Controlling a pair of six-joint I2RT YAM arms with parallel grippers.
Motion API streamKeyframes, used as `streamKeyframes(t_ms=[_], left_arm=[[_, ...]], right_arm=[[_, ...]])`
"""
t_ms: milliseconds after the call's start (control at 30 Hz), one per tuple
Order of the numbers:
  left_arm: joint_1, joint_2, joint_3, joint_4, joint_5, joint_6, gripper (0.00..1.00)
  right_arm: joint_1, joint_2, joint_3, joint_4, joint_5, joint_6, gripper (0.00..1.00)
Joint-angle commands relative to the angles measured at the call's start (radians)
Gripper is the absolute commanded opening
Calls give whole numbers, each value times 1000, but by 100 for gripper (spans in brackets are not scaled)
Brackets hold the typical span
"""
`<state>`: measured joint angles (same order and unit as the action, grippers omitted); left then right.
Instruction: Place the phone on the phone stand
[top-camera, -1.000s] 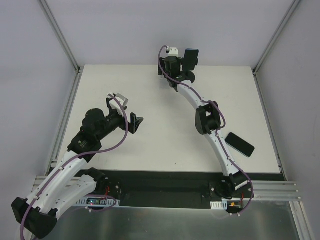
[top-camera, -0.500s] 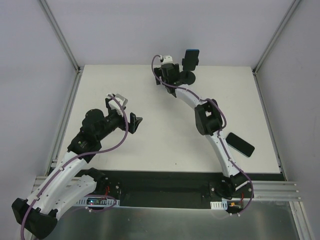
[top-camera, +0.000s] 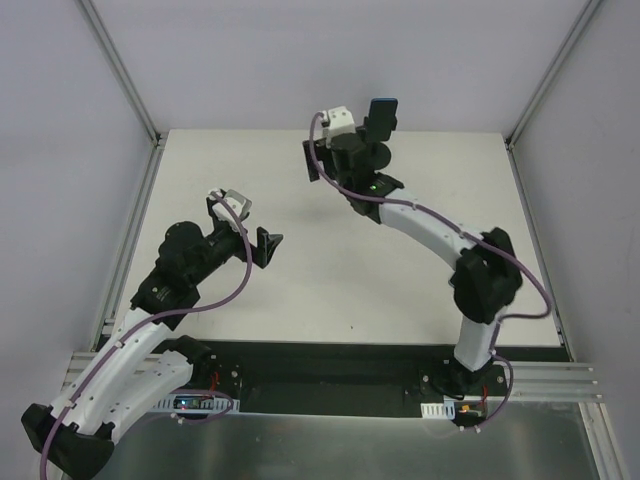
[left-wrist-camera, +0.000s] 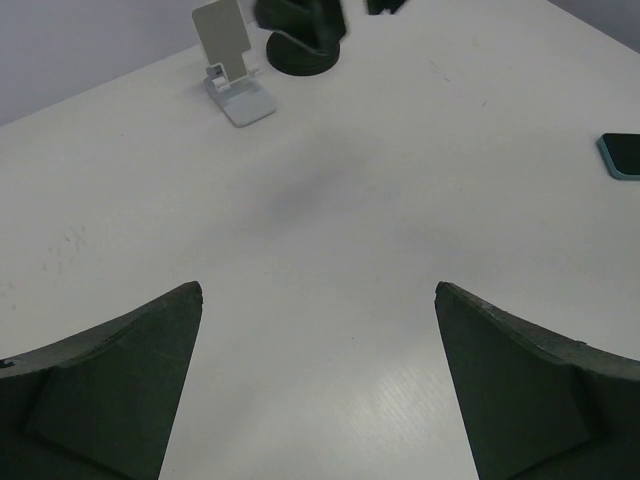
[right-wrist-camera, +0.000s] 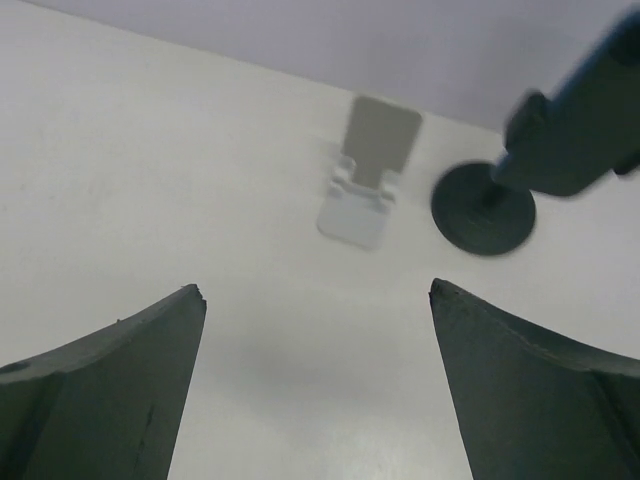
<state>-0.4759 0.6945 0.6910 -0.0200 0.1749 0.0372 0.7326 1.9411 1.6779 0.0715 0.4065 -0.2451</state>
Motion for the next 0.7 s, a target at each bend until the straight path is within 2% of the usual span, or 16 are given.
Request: streamKeyframes(t_ms=[0, 67, 133, 233, 367, 500, 567, 633, 667], left_arm=[[8, -21, 8, 28, 14, -5, 99], [8, -20, 15, 26, 14, -16, 99], [10, -18, 18, 25, 20, -20, 99], [8, -23, 24, 25, 35, -26, 99], [8, -30, 25, 25, 44, -31, 99], [10, -30, 25, 25, 40, -34, 99], [10, -29, 27, 26, 37, -34, 99], [8, -29, 27, 25, 37, -34, 99], [10, -32, 25, 25, 35, -33, 99]], right_arm=[[-62, -267, -358, -45, -38, 154, 96], [-99, -386, -505, -120, -66, 193, 96], [-139, -464, -576, -189, -83, 242, 96], [-263, -644, -681, -343, -115, 381, 96], [-555, -786, -805, -534, -250, 633, 96], [-800, -904, -961, -593, -366, 864, 96], [-919, -975, -1075, -558, -397, 938, 96], [-959, -1033, -1118, -553, -349, 931, 96], [-989, -1053, -1126, -556, -272, 919, 96]])
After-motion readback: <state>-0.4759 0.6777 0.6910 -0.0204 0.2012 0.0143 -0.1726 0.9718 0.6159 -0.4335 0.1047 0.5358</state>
